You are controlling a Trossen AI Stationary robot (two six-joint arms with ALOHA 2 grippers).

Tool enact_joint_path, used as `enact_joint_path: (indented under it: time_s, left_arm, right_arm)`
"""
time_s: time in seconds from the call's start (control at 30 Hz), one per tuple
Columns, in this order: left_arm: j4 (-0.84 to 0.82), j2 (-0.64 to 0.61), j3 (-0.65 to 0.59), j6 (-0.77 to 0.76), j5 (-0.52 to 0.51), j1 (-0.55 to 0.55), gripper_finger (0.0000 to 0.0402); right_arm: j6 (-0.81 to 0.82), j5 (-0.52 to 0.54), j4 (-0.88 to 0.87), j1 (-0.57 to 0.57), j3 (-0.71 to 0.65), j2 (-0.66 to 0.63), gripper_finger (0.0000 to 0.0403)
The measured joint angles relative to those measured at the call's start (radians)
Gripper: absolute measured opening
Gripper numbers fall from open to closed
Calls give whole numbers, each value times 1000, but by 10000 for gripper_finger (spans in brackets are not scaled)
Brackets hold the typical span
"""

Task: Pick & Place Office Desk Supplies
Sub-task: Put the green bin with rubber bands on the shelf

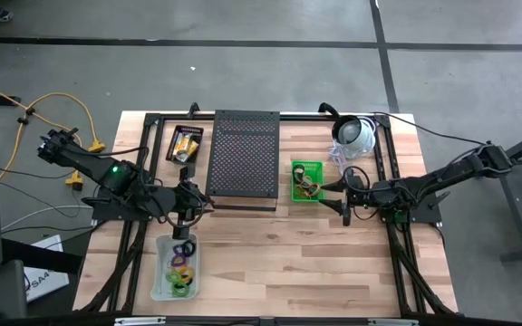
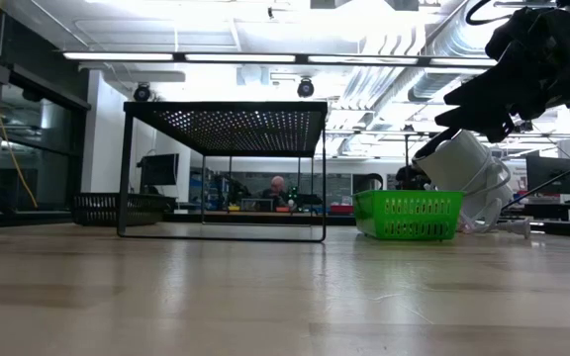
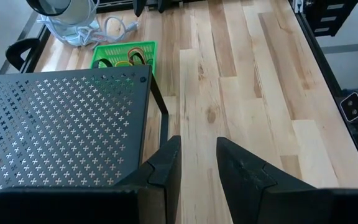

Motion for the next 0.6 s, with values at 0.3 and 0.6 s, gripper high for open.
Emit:
enact_joint_path:
  time_s: [0.3,0.6]
  left_arm:
    - [0,0,0,0,0,0,96]
    - [0,0,0,0,0,0,96]
  right_arm:
    - [0,0,0,0,0,0,223]
    - [-46,0,83,0,3,0,223]
